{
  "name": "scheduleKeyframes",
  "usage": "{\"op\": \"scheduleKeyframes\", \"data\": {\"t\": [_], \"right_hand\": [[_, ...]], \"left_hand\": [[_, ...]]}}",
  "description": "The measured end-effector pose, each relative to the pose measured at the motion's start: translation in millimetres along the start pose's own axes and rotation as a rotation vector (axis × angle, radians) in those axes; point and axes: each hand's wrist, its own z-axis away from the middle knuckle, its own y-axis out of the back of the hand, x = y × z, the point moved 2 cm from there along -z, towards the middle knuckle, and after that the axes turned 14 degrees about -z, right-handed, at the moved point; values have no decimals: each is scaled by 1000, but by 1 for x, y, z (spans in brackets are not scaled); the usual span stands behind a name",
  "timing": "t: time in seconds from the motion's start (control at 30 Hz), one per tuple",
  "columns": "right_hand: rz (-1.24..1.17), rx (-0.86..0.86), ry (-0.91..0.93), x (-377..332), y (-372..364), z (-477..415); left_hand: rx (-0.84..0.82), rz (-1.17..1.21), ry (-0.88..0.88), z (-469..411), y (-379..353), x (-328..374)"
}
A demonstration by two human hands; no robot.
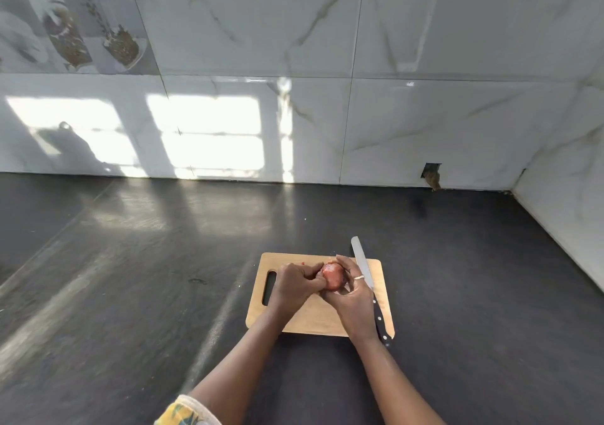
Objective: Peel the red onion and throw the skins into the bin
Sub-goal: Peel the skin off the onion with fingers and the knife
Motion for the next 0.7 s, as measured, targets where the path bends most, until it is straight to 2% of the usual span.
{"op": "scheduleKeyframes", "data": {"t": [0.17,0.33,0.7], "right_hand": [[-18,-14,2,2,0,-2],[-102,-8,-2,1,2,-3],[-328,-11,-46,2,6,-7]], "left_hand": [[63,-83,-8,-1,2,-1],[66,24,2,-3,2,-3],[48,97,96,-8,0,-8]]}}
